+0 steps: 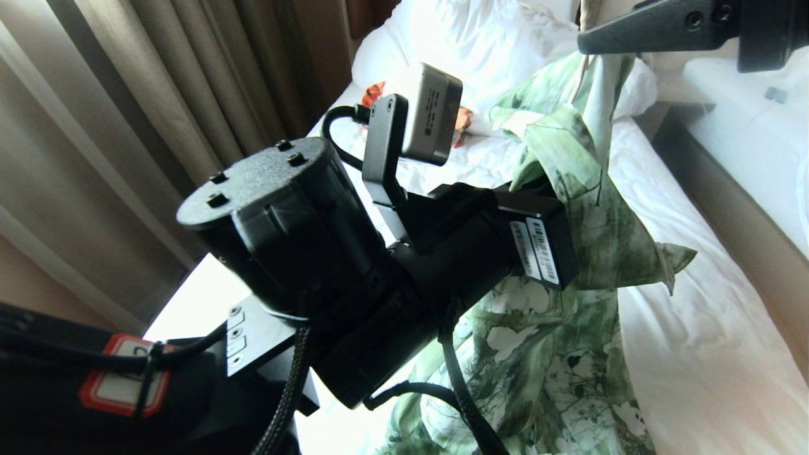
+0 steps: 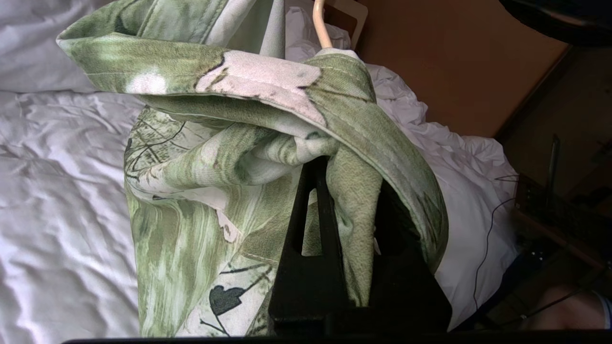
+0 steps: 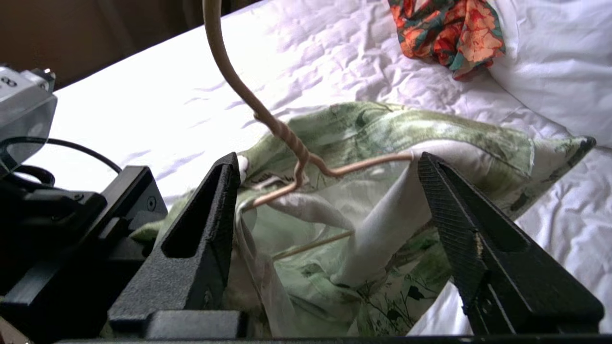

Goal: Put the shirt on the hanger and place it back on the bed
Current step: Take the clothes hanger out of the clothes

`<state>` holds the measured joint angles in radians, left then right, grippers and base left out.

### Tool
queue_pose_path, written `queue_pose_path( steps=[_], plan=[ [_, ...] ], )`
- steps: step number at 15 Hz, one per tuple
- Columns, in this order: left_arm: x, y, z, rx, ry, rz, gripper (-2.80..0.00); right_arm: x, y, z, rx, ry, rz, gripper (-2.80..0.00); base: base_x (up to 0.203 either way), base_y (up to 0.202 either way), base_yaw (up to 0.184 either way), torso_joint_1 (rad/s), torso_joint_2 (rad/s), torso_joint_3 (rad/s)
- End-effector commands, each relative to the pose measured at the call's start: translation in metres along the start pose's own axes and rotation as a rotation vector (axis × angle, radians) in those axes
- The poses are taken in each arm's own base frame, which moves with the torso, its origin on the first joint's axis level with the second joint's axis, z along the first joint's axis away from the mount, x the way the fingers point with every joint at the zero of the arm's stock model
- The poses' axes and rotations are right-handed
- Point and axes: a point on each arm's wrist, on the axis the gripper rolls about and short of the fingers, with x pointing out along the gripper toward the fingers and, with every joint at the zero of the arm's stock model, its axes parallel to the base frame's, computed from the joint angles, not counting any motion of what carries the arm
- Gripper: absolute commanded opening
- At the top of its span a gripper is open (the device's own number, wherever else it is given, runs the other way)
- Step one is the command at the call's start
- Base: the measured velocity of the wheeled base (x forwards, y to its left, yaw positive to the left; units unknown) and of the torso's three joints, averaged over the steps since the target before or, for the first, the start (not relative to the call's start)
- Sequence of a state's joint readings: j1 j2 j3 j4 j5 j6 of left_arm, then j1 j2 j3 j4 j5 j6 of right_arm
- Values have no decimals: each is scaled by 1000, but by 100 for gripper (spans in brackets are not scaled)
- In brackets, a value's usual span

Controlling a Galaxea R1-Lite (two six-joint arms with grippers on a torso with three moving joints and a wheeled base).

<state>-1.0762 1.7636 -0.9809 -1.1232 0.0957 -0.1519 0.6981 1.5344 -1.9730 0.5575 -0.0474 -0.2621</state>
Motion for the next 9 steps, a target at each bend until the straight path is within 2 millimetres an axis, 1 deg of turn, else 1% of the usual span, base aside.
queue_pose_path(
  steps=[1,3,5,9],
  plan=[
    [0,0,-1,-2,-2,-2,-280,20,4,-4,-7,15,12,-280,0,0,0,0,0,0],
    [-1,0,-1,-3,-2,-2,-280,30,5,-7,-14,30,15,-280,0,0,0,0,0,0],
    [-1,1,-1,-2,0,2,-280,34,5,-7,-11,18,12,-280,0,0,0,0,0,0],
    [-2,2,-3,-3,4,1,-280,35,6,-6,-11,9,10,-280,0,0,0,0,0,0]
  ],
)
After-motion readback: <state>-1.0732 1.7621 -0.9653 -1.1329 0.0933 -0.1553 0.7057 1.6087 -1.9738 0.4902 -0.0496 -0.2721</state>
